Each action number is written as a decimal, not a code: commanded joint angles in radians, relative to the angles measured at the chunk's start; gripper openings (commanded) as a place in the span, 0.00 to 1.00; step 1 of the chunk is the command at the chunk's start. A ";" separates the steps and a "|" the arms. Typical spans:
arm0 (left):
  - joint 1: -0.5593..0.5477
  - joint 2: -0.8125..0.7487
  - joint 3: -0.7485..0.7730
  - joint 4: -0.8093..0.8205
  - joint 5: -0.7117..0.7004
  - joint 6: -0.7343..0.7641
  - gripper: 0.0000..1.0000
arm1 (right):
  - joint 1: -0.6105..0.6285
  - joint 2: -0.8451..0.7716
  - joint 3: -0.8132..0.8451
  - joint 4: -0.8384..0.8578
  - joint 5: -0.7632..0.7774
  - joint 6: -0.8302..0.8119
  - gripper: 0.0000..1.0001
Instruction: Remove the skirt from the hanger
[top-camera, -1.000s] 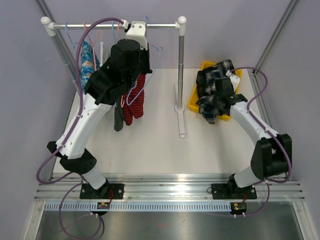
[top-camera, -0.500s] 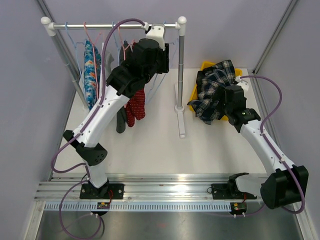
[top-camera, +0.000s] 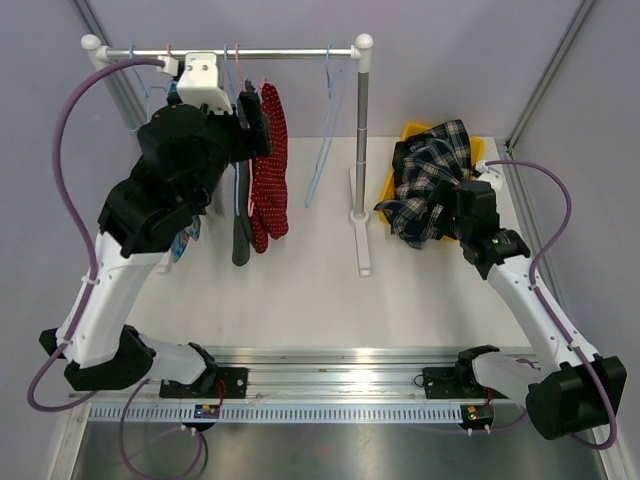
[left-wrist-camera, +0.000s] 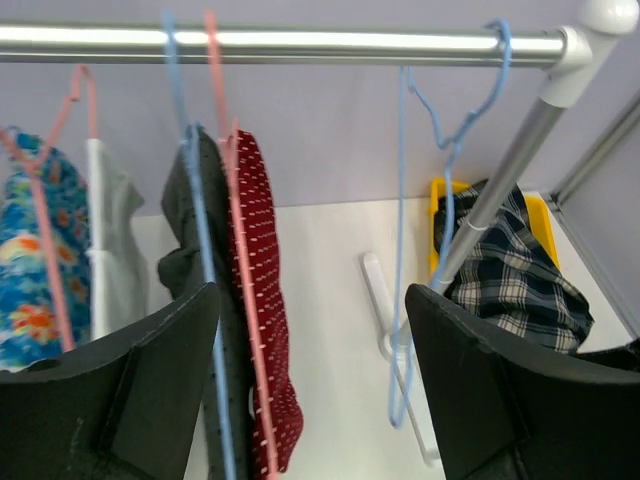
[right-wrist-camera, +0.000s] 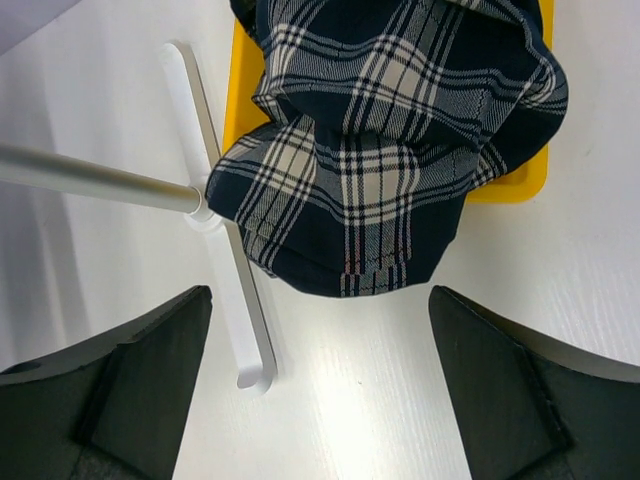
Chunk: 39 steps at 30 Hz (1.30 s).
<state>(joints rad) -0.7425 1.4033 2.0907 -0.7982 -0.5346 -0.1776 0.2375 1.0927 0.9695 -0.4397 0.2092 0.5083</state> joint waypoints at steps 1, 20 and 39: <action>0.018 -0.020 -0.069 0.037 -0.068 0.026 0.79 | 0.000 -0.030 -0.006 -0.008 -0.027 -0.010 0.97; 0.104 0.031 -0.127 0.063 -0.001 -0.003 0.50 | 0.000 -0.090 -0.069 -0.044 0.002 -0.033 0.97; 0.166 0.086 -0.215 0.113 0.015 -0.017 0.45 | -0.001 -0.062 -0.103 -0.019 0.022 -0.056 0.97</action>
<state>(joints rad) -0.5934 1.4738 1.8858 -0.7490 -0.5407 -0.1852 0.2375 1.0275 0.8738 -0.4927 0.2012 0.4706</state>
